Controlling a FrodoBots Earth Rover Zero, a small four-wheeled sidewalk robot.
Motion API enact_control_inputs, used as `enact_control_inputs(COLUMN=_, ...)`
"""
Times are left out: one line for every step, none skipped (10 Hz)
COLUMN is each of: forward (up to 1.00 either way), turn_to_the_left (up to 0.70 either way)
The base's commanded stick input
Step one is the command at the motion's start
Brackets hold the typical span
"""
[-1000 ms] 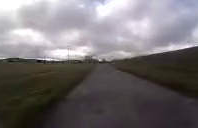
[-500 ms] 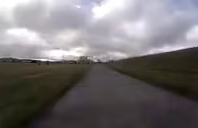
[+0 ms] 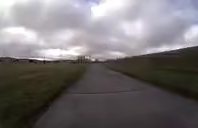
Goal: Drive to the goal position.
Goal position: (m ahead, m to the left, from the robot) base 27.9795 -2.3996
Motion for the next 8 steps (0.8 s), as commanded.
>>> enact_control_inputs(forward=1.00, turn_to_the_left=-0.01)
enact_control_inputs(forward=1.00, turn_to_the_left=-0.31)
enact_control_inputs(forward=1.00, turn_to_the_left=-0.28)
enact_control_inputs(forward=1.00, turn_to_the_left=-0.02)
enact_control_inputs(forward=1.00, turn_to_the_left=0.00)
enact_control_inputs(forward=1.00, turn_to_the_left=0.00)
enact_control_inputs(forward=1.00, turn_to_the_left=0.00)
enact_control_inputs(forward=1.00, turn_to_the_left=0.00)
